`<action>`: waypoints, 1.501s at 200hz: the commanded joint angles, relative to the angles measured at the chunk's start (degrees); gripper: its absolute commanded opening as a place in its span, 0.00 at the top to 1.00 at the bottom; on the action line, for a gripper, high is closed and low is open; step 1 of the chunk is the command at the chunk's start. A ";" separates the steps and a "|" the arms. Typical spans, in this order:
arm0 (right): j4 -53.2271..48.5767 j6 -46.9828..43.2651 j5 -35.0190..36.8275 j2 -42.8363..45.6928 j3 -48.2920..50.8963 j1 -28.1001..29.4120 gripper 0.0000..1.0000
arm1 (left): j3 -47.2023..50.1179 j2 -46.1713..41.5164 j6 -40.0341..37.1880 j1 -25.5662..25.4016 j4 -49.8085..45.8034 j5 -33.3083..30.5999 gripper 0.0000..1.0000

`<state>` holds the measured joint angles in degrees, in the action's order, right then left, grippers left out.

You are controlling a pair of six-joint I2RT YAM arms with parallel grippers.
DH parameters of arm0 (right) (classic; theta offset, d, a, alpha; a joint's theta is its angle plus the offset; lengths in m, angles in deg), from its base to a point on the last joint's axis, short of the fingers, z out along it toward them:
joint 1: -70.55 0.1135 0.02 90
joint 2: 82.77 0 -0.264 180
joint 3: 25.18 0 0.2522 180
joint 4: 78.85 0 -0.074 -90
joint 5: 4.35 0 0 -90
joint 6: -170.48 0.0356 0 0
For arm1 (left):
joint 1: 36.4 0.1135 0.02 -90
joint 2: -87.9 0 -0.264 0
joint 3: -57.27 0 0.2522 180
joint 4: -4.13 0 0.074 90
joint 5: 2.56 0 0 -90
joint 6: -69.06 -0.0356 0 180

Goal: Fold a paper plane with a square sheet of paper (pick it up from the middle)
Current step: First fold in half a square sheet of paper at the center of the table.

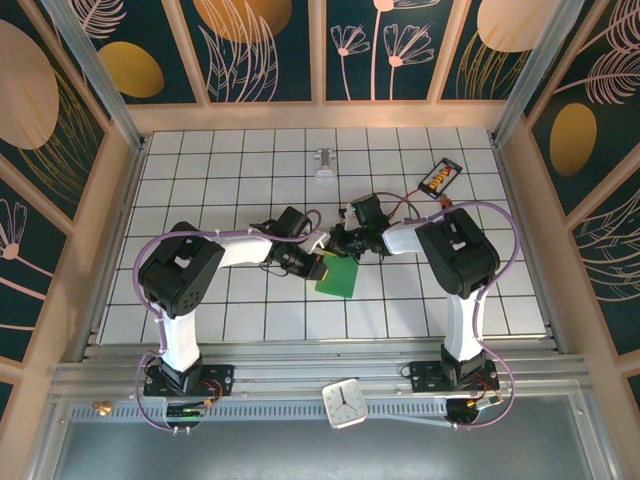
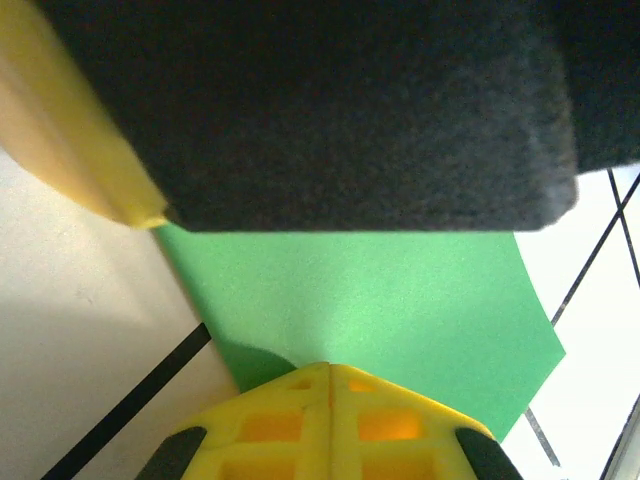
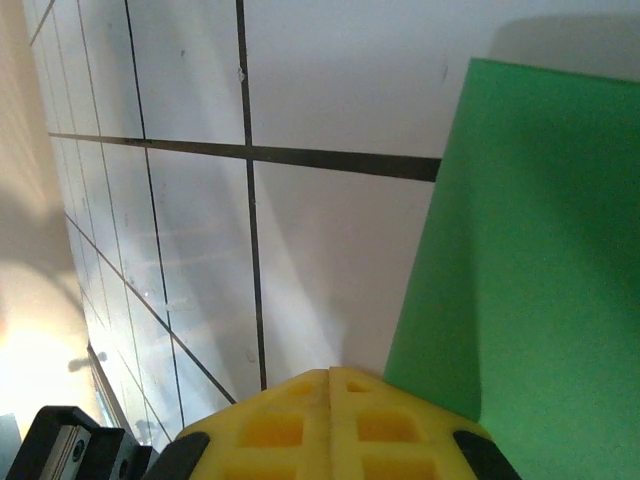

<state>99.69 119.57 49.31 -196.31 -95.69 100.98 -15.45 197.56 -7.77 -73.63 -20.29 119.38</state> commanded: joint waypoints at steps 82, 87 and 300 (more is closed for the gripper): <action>-7.20 -3.35 8.90 -6.05 -8.17 -2.85 1.00 | 4.27 6.24 -1.92 -0.81 -15.85 -8.74 1.00; -7.40 -3.40 9.12 -6.35 -8.40 -3.03 1.00 | 4.29 6.25 -2.00 -0.82 -15.97 -8.74 1.00; -11.33 -3.94 12.65 -12.04 -17.40 -10.17 1.00 | 4.73 6.77 -2.01 -1.46 -15.54 -8.74 1.00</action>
<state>87.93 117.91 50.18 -204.68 -111.61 94.97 -15.56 197.93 -8.32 -73.72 -20.74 119.12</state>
